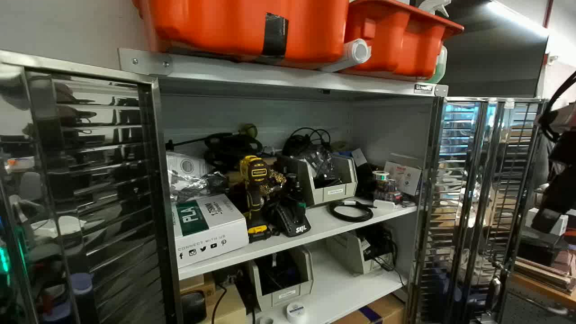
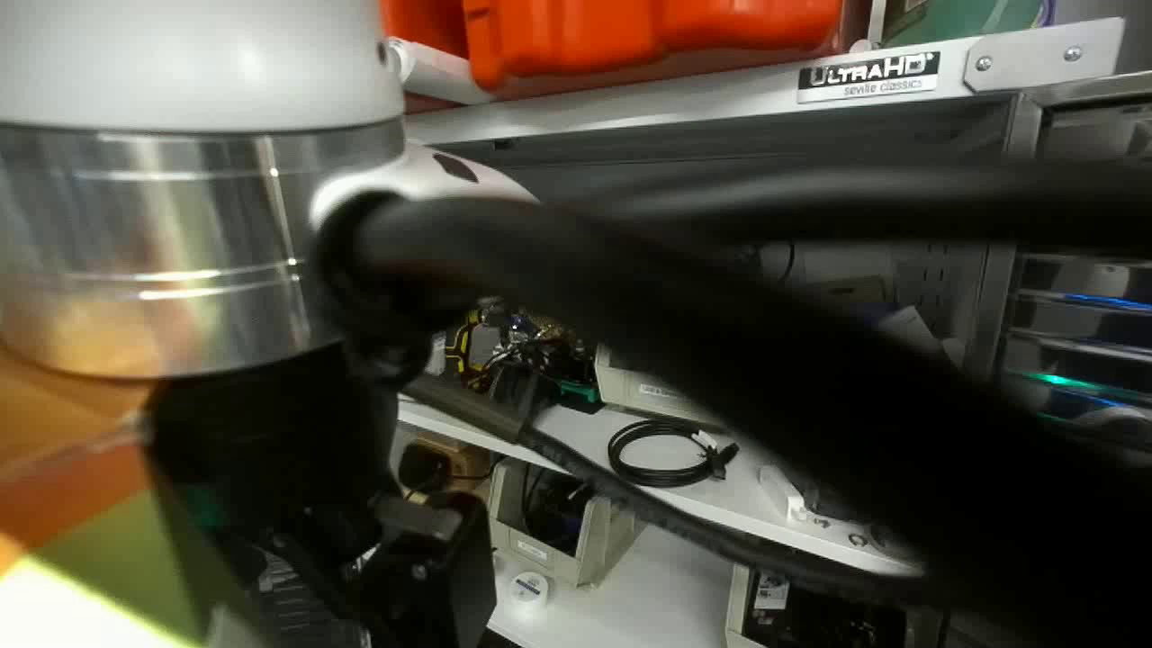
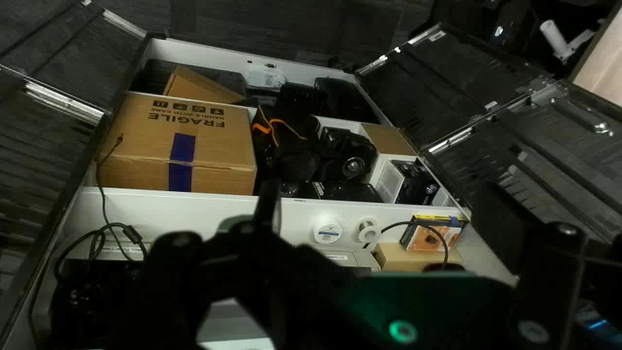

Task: Put the black cable inside the cream coloured box

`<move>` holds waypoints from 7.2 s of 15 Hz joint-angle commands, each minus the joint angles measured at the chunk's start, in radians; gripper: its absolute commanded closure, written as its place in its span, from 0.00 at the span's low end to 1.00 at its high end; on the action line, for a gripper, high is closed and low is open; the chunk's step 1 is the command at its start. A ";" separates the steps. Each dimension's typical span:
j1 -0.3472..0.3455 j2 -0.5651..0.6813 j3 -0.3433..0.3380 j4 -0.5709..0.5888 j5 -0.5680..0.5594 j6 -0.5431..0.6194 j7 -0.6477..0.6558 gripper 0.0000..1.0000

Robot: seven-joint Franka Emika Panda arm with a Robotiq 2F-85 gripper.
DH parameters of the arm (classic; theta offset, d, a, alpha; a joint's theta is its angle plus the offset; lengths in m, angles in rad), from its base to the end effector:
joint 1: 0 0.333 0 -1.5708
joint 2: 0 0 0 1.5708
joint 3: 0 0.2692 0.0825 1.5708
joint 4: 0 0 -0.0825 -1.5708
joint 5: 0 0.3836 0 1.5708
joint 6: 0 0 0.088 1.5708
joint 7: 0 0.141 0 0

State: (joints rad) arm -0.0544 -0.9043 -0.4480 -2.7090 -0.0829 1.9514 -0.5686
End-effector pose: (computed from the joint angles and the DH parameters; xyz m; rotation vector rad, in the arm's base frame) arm 0.3122 -0.1482 0.4044 -2.9081 -0.3442 -0.3057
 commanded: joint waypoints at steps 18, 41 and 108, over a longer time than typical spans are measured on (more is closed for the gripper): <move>-0.016 0.004 0.013 0.006 0.014 -0.001 -0.011 0.00; 0.087 0.634 0.043 0.279 0.283 0.444 -0.026 0.00; -0.066 1.112 0.349 0.794 0.138 0.401 0.517 0.93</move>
State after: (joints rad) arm -0.1137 0.3420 -0.1074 -1.7850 0.0728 2.2740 0.0065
